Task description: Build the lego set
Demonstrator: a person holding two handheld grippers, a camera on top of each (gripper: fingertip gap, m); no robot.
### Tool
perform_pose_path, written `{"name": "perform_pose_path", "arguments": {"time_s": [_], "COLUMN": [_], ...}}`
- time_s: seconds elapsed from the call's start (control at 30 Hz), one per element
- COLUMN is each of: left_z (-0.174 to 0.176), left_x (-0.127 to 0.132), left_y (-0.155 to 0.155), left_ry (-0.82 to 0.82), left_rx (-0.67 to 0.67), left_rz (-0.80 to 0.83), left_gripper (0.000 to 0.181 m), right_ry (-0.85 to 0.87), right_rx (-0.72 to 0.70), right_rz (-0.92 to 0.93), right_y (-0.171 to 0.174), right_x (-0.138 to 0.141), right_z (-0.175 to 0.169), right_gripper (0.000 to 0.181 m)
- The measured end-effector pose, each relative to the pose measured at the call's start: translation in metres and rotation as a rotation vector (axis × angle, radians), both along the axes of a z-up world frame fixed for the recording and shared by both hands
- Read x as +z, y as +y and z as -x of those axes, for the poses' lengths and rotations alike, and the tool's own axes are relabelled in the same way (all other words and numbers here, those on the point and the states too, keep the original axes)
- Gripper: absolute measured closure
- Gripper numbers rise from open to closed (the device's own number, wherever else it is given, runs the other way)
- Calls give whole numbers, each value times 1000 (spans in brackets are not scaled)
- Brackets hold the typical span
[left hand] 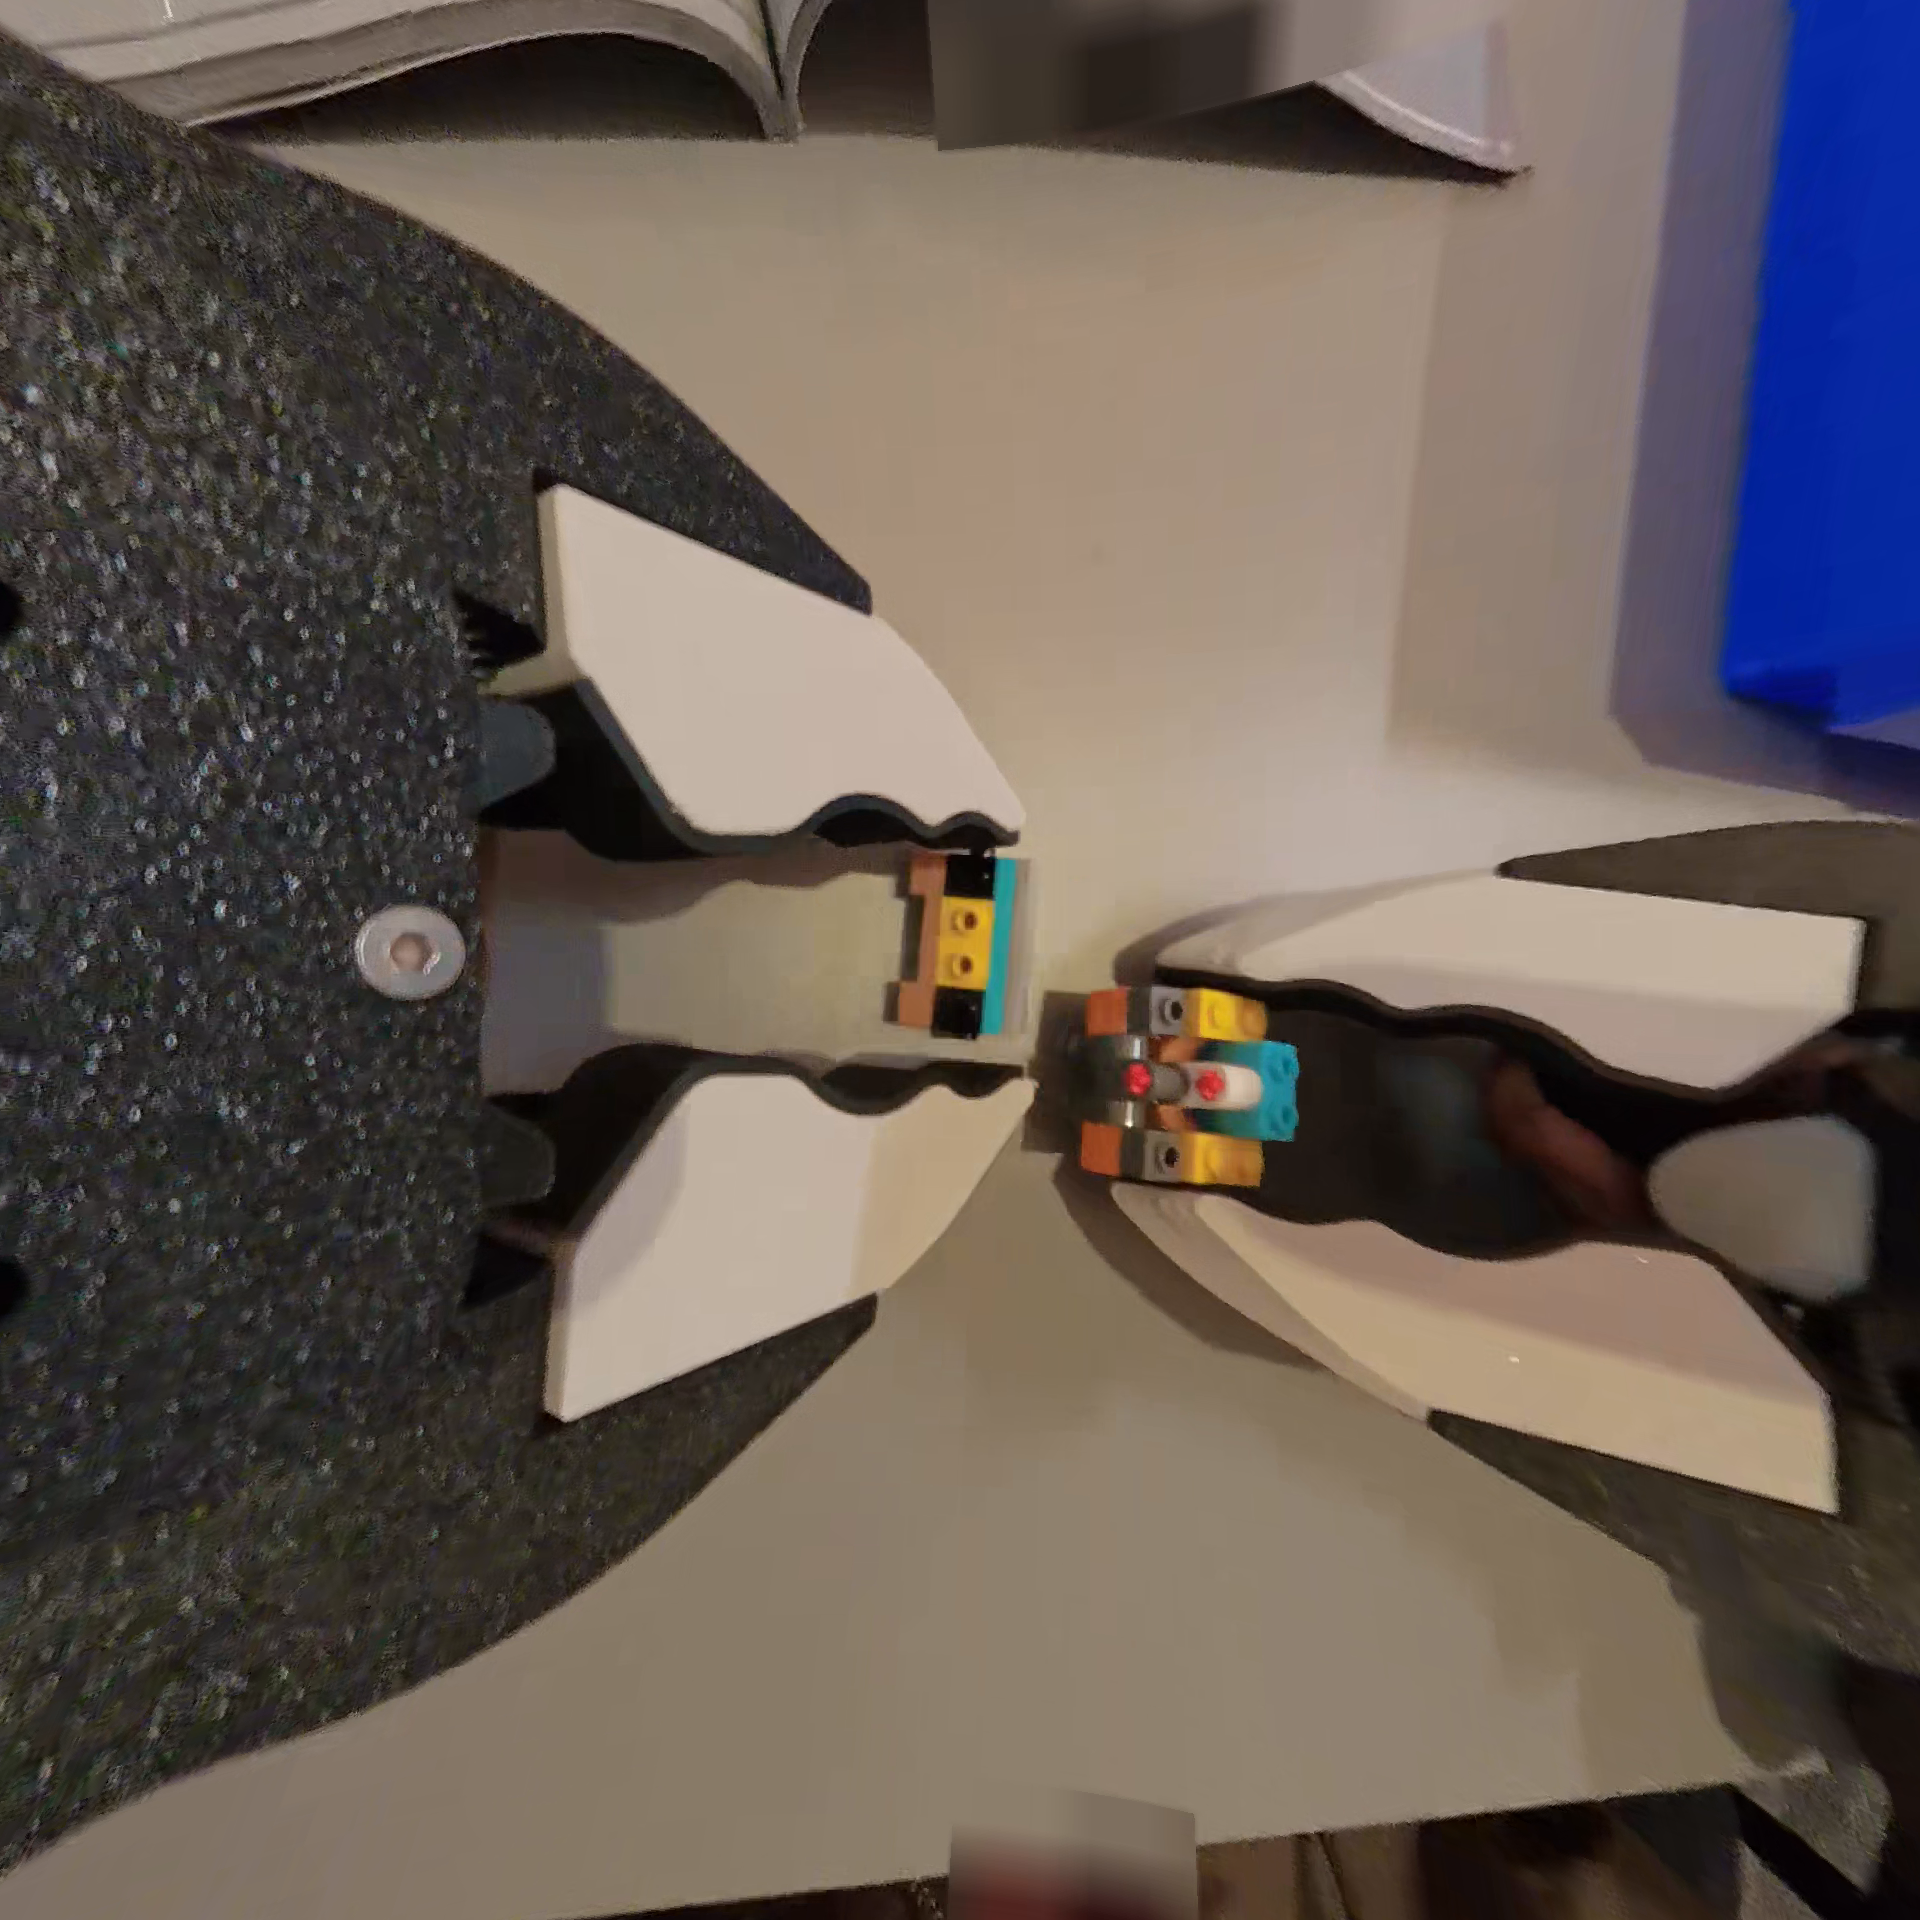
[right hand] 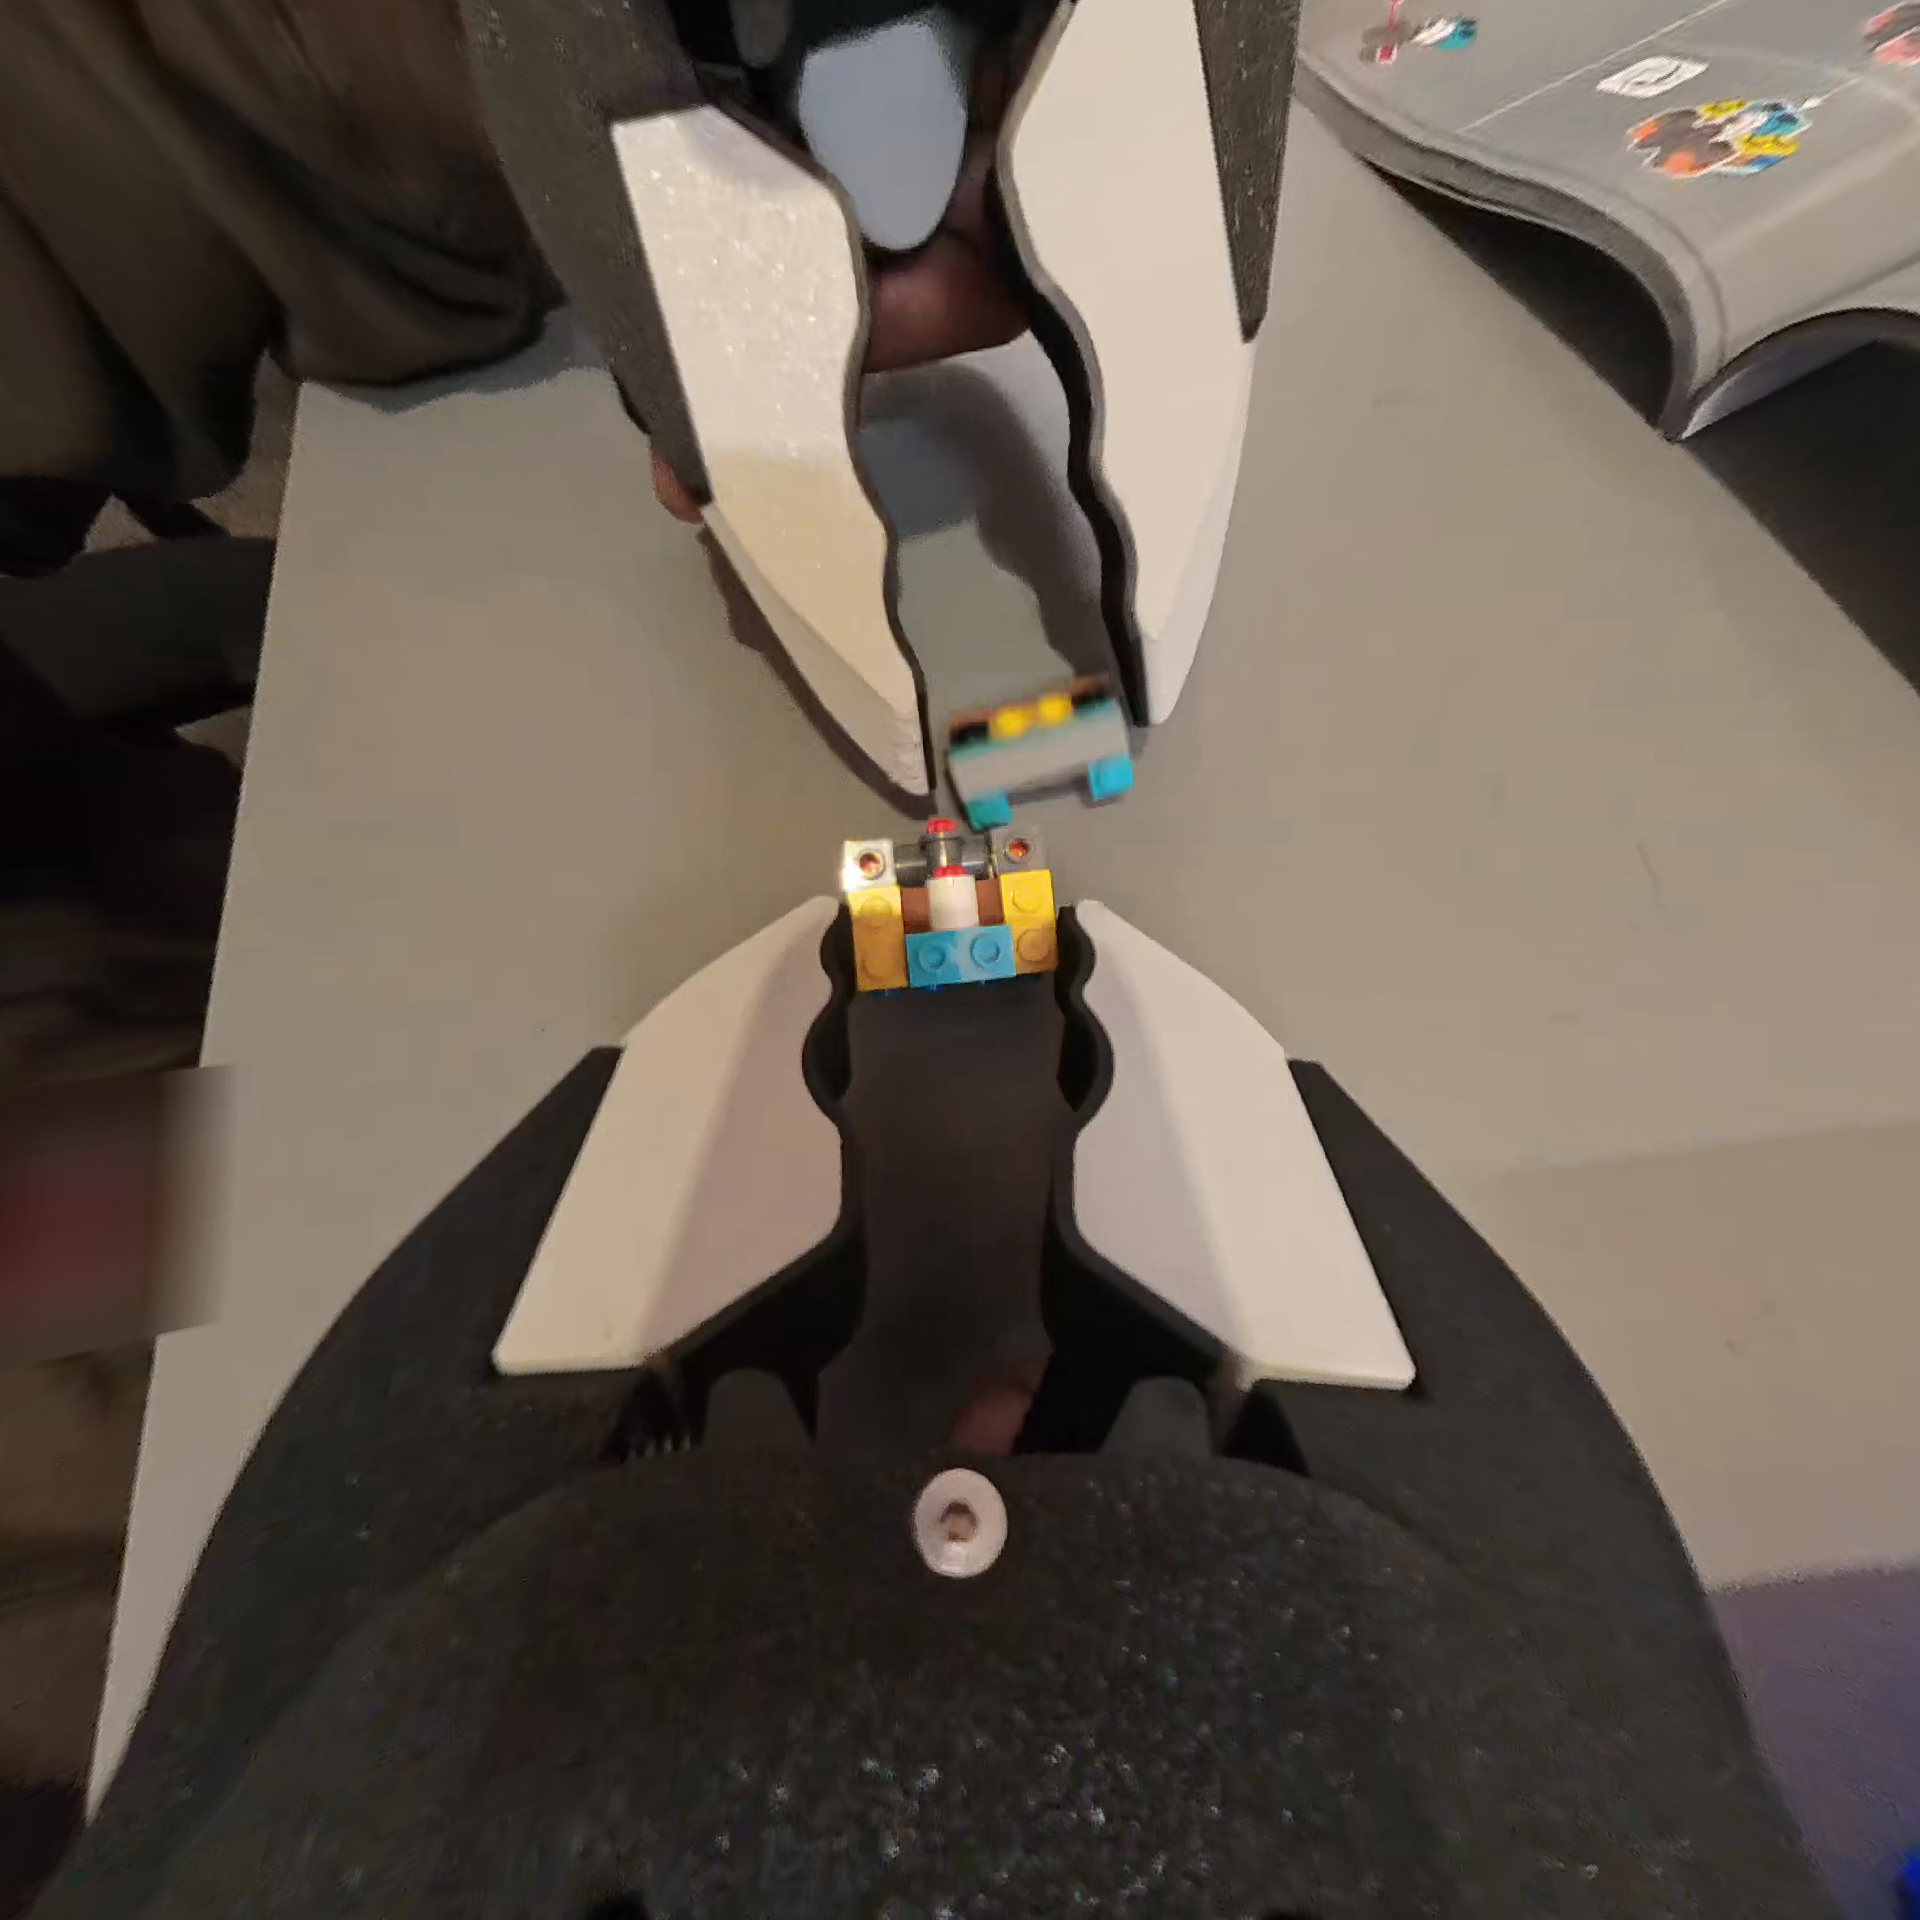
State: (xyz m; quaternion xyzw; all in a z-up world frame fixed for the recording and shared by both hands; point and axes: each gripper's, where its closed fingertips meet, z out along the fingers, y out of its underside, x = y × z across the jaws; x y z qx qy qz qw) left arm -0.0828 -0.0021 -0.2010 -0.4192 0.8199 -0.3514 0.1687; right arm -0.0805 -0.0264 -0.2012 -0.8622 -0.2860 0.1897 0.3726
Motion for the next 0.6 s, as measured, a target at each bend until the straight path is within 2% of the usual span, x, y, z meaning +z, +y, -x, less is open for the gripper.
{"name": "perform_pose_path", "arguments": {"time_s": [0.2,0.43,0.6], "left_z": [10,0,-4], "left_x": [-7,34,36], "left_y": [-4,-10,-21], "left_ry": [9,-259,-312], "left_rx": [-20,10,-17], "left_rz": [18,86,36], "left_gripper": [134,130,131], "right_ry": [-14,85,66], "right_rx": [30,66,124], "right_rz": [-37,-154,-207], "right_y": [1,2,-1], "right_x": [2,23,29], "right_z": [0,1,2], "right_gripper": [144,144,144]}}
